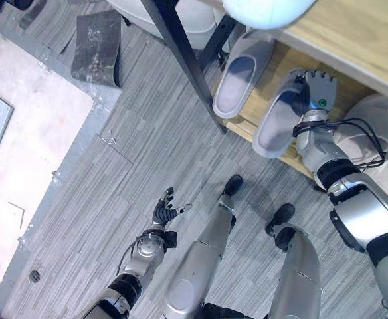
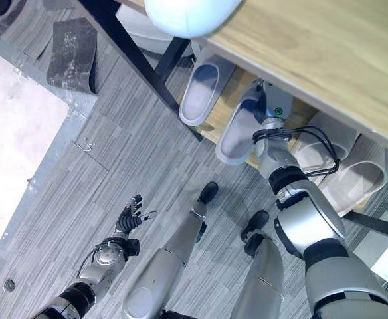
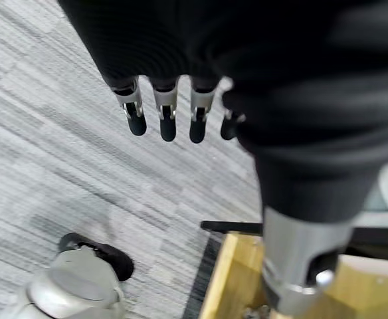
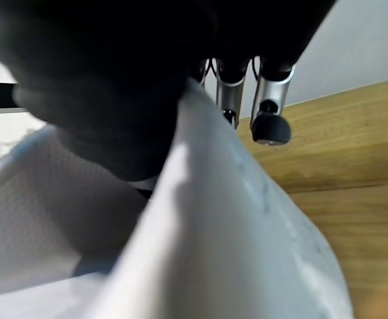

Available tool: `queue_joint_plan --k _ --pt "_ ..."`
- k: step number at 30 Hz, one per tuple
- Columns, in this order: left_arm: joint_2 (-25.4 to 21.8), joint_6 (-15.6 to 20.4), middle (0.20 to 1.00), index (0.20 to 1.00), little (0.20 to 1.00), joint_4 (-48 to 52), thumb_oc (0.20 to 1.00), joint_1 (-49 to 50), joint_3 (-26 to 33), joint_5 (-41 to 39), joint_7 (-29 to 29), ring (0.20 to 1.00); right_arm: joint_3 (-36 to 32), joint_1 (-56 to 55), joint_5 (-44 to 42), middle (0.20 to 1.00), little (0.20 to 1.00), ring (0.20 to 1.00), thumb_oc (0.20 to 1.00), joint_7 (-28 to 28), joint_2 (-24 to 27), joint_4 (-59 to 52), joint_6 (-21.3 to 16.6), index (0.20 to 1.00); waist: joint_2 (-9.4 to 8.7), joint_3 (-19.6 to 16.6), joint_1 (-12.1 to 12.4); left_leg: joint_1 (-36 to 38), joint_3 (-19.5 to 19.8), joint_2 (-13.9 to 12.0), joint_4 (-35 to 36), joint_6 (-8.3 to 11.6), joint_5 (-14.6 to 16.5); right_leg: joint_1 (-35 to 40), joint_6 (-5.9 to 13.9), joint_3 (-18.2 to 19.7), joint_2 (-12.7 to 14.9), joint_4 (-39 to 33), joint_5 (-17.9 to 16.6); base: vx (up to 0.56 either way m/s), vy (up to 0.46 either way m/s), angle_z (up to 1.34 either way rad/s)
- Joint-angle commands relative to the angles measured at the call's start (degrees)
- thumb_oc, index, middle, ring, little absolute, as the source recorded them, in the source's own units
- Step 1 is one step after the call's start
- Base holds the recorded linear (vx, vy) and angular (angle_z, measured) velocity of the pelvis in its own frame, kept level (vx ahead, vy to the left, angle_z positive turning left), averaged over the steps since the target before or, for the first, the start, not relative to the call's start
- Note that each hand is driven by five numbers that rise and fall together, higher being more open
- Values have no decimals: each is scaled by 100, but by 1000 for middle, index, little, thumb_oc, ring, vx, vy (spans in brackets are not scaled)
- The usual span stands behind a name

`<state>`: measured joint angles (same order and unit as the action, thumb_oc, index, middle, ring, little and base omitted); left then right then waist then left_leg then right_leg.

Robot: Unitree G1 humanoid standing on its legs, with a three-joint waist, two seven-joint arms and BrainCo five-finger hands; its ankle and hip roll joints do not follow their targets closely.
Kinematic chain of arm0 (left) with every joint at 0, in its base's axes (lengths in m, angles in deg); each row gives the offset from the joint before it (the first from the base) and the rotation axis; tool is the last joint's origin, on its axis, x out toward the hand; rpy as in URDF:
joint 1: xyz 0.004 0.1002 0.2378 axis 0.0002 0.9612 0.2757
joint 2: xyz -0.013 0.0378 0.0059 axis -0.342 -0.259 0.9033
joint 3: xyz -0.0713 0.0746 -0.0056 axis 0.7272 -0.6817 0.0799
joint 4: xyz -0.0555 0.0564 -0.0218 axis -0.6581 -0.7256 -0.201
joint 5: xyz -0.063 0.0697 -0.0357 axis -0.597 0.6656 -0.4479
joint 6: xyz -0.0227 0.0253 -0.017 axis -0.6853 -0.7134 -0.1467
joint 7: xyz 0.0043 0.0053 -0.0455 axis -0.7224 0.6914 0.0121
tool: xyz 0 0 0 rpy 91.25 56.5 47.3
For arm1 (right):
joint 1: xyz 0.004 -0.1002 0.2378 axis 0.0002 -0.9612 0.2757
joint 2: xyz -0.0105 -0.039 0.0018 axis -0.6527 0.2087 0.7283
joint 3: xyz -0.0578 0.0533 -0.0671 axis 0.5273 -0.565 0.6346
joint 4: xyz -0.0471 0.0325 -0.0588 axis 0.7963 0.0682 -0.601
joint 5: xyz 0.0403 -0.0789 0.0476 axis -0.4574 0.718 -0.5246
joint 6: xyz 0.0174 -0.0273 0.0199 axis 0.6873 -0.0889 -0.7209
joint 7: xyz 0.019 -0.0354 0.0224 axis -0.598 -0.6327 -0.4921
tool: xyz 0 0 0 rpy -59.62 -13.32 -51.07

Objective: Arrange the slippers neatly on the shoe rack.

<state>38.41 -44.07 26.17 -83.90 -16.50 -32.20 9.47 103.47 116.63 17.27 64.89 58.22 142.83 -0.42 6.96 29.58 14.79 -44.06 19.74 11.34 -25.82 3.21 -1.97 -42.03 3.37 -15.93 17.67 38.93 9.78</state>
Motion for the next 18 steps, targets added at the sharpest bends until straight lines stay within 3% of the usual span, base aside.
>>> queue_joint_plan --k 1,10,13,14,15,16,18 --pt "-180 196 1000 1000 1000 125 1000 86 -93 -140 135 1000 430 503 -58 1000 1000 1000 1000 84 634 561 263 1000 31 -201 203 -96 11 44 -196 -178 473 375 270 180 -17 2 468 34 -6 13" --pt "-210 126 1000 1000 1000 253 1000 240 -104 -41 247 1000 69 348 -159 1000 1000 1000 1000 149 565 75 379 1000 -5 -240 94 402 34 -23 114 -180 470 884 290 92 -49 -371 432 55 -8 10" --pt "-245 124 1000 1000 1000 386 1000 233 -57 -69 254 1000 -188 234 -269 1000 1000 1000 1000 178 460 -352 363 1000 -42 -244 25 663 11 -72 341 -168 437 1134 312 66 -98 -671 297 25 25 -3" --pt "-245 122 1000 1000 1000 382 1000 220 -25 -73 272 1000 -270 120 -292 1000 1000 1000 1000 151 391 -629 318 1000 -38 -252 -14 734 36 -106 517 -145 238 1196 291 -4 -121 -864 72 25 3 -5" --pt "-242 121 1000 1000 1000 378 1000 230 -23 -75 271 1000 -265 110 -291 1000 1000 1000 1000 147 386 -635 319 1000 -71 -258 -27 805 16 -114 494 -156 396 1262 320 32 -128 -841 218 -37 54 -12" --pt "-244 121 1000 1000 1000 370 1000 208 -8 -72 264 1000 -329 71 -290 1000 1000 1000 1000 138 348 -809 308 1000 -57 -255 -46 804 27 -131 580 -141 218 1272 297 -14 -138 -963 23 35 13 -11" --pt "-233 110 1000 1000 1000 348 1000 202 37 -73 251 1000 -382 -31 -247 1000 1000 1000 1000 80 284 -1185 285 1000 -99 -264 -92 931 2 -173 710 -133 197 1367 304 0 -164 -1111 -40 -4 39 -12"
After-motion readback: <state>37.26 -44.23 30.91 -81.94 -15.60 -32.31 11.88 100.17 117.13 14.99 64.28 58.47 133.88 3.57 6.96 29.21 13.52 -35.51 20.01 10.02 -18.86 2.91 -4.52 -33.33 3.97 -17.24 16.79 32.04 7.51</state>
